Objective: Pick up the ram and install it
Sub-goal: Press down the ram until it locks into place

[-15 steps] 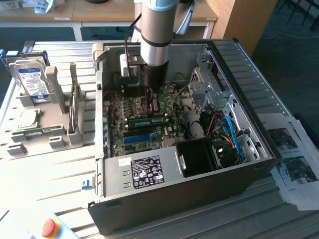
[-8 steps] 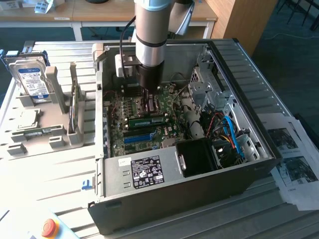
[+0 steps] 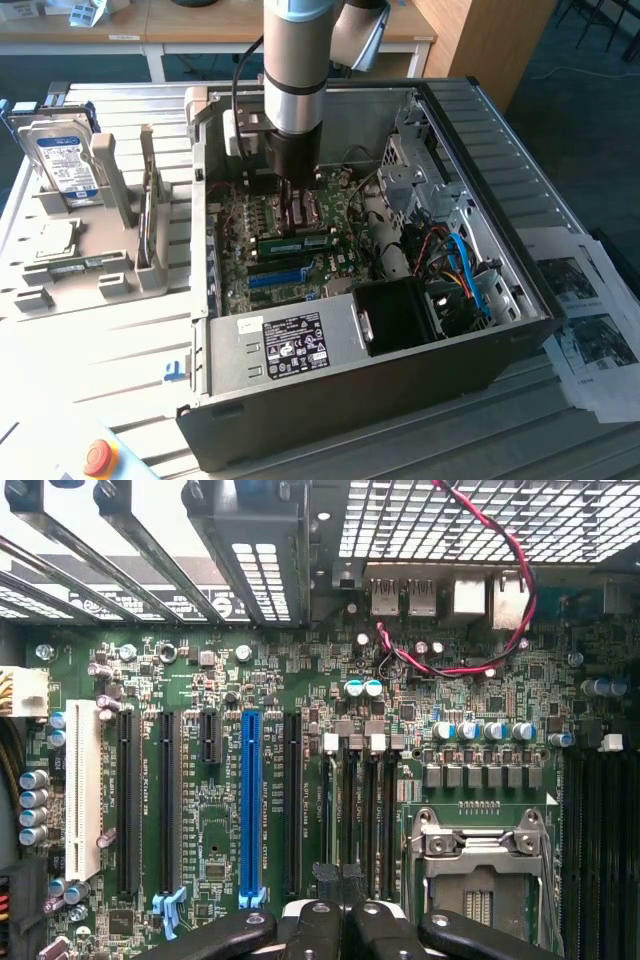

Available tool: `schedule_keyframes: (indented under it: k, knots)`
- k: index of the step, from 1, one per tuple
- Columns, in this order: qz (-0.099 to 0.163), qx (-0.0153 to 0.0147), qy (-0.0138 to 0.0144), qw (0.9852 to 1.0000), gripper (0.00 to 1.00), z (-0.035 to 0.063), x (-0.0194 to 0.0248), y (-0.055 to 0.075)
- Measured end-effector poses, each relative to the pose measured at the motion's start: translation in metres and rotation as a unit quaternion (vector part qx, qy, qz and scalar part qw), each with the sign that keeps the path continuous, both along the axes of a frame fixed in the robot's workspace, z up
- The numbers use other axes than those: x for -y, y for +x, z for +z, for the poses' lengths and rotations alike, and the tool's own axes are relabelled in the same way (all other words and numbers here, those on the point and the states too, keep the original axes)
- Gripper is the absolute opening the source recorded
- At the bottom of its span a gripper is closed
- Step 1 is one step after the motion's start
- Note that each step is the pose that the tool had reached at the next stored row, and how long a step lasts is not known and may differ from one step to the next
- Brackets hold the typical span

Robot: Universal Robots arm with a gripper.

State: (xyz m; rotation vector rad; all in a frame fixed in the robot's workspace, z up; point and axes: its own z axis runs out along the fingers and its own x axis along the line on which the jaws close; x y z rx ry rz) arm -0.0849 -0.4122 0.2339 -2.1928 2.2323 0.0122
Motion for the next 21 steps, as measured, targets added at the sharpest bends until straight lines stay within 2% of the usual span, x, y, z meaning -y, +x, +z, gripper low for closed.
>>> schedule_keyframes:
  k: [21]
  knots:
    - [0.000,0.0000,0.0000,1.0000,0.10,-0.0038,0.0001,0.0000]
